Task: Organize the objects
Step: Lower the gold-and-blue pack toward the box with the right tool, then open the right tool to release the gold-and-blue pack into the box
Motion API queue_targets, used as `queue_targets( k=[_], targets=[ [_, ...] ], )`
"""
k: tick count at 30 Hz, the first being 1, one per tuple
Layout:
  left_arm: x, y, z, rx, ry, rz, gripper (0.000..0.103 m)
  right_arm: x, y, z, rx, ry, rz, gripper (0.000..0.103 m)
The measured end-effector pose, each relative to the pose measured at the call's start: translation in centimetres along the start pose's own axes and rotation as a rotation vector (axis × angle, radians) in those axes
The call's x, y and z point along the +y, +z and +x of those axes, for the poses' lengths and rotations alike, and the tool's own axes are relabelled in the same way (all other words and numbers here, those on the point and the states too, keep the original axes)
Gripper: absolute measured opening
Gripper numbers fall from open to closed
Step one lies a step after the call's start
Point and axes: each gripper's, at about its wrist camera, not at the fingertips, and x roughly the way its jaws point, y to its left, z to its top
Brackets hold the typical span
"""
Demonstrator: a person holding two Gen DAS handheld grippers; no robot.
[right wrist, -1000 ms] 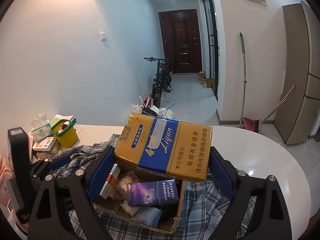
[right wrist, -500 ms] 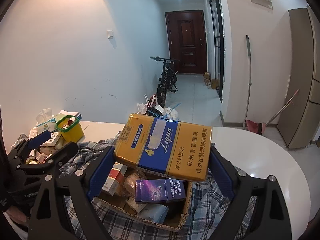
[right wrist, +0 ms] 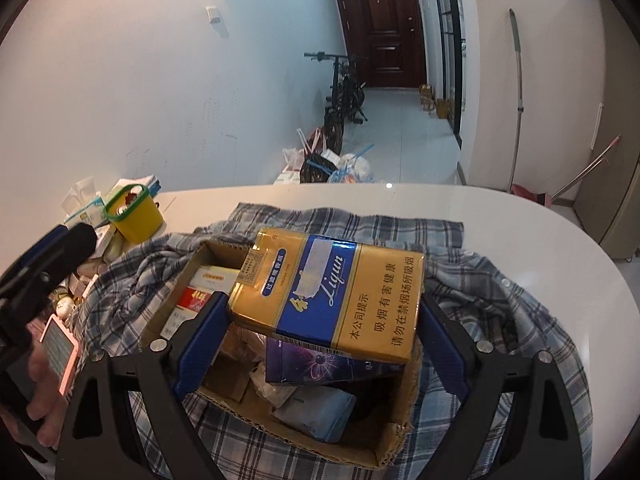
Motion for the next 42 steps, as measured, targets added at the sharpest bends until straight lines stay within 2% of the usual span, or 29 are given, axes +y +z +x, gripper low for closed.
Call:
queue_targets(
  k=[16, 27, 30, 35, 42],
  targets=[
    [0.1, -0.4, 0.7, 0.019, 0.010, -0.012, 0.103, 0.4, -1.1, 2.4, 0.065, -0.035, -0.046, 0.091],
    [0.2, -0.4, 0.9, 0.017, 0.020, 0.009, 0.103, 0.9, -1.1, 2.7, 0.066, -0.064, -0.074, 0.093],
    [0.1, -0.4, 0.8, 0.012, 0.014, 0.008, 0.103, 0.6, -0.9, 1.9, 0.021, -0.076, -0.035, 0.101],
    [0.0, -0.3, 0.1, -0.015, 0.014, 0.008, 0.103, -0.1, -0.1, -0.2, -0.053, -0.074, -0.016, 0.102],
    [-0.4, 0.6, -2.7, -0.098, -0.006, 0.019, 0.103, -0.9, 1.0, -5.9, -0.254, -0.052, 0.039, 0.102]
  ],
)
